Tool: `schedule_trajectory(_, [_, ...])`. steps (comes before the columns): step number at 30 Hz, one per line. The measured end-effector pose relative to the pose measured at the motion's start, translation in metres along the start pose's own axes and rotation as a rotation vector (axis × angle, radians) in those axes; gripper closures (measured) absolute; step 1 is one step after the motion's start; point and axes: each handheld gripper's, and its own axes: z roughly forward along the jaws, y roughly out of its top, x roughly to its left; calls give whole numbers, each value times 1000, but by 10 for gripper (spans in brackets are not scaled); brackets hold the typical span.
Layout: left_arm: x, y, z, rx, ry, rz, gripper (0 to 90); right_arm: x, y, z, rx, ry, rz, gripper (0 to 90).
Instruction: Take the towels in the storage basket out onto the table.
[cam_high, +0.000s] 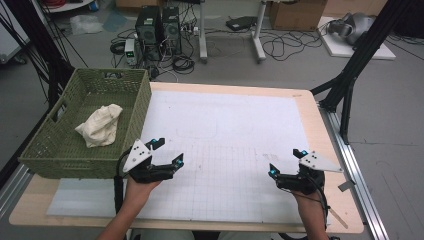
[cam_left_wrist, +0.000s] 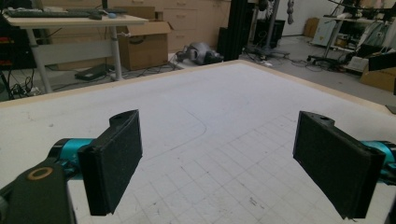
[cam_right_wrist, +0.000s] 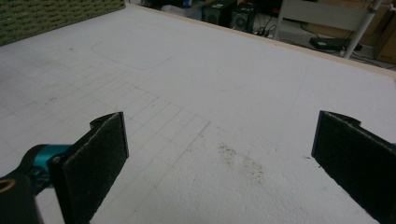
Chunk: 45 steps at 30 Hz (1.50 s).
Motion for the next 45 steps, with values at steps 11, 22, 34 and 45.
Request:
schedule_trajectory(11, [-3, 5, -2, -3, -19, -11, 170, 9, 2, -6, 4, 2, -11, 29])
schedule_trajectory(22, [-8, 16, -3, -28, -35, -5, 168, 7, 1, -6, 7, 8, -4, 29])
schedule_trajectory(34, [0, 54, -15, -56, -69, -33, 159, 6, 1, -9, 13, 0, -4, 29])
schedule_trajectory(45, [32, 98, -35, -75, -35, 0, 159, 6, 1, -9, 13, -1, 1, 29])
